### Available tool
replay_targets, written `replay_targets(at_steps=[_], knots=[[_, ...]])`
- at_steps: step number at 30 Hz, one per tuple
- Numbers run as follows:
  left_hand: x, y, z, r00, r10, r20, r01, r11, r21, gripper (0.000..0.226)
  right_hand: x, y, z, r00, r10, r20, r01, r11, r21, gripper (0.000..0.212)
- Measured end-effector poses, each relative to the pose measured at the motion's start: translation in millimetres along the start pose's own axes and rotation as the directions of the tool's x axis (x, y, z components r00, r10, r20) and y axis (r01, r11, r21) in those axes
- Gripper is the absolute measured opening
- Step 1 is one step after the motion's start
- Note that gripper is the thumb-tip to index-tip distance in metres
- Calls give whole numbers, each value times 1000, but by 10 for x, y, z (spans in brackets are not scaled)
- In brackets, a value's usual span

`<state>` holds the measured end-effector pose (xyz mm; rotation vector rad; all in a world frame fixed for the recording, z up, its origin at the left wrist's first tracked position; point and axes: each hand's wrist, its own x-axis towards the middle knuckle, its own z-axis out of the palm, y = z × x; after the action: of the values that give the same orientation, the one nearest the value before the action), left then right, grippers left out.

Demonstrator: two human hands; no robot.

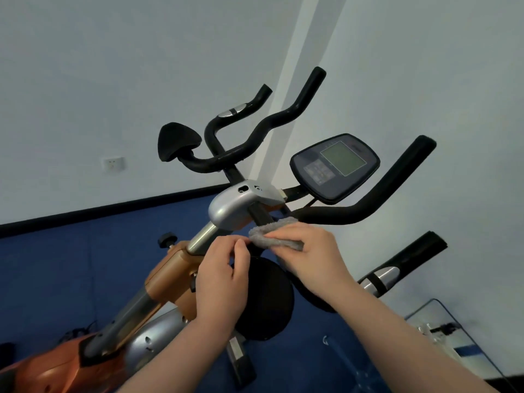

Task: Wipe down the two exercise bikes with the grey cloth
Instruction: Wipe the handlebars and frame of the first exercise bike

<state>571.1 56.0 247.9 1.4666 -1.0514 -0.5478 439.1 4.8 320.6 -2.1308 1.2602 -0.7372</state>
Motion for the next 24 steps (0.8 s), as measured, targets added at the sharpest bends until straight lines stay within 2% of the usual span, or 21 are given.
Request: replay_targets(at_steps=[1,2,4,6,8,12,15,16,17,19,20,24], knots=[[11,10,-26,998,48,42,-50,998,44,22,-30,22,-85,999,22,-42,-20,999,40,25],[31,26,-54,990,103,94,-112,989,98,21,-44,53,-180,989,29,-148,-25,999,25,26],[92,76,-87,960,196,202,-237,950,205,26,-16,118,-369,912,3,-409,-43,995,-90,25],[156,143,-63,932,229,281,-308,909,282,34,45,147,-414,848,-13,-529,-126,966,-227,24],[196,208,-13,929,215,301,-312,891,329,39,79,148,-238,852,41,-522,-209,940,-269,25],[198,205,43,965,166,205,-219,936,274,33,-32,135,161,848,158,-505,-206,978,-40,24],[150,150,21,980,135,147,-159,973,166,23,-28,197,11,922,155,-355,-166,986,1,22],[136,141,17,982,127,138,-147,979,144,20,-36,212,-69,924,147,-352,-156,988,4,21],[126,131,13,985,116,129,-132,983,128,18,-46,232,-130,897,146,-416,-153,988,15,21],[107,109,22,992,75,105,-85,992,95,17,-46,257,-152,790,153,-594,-178,984,17,20],[93,100,30,995,45,94,-51,996,69,17,-38,251,-95,765,158,-625,-195,981,10,19],[54,66,48,999,4,52,-4,1000,7,18,-18,248,195,807,219,-549,-255,967,11,14]])
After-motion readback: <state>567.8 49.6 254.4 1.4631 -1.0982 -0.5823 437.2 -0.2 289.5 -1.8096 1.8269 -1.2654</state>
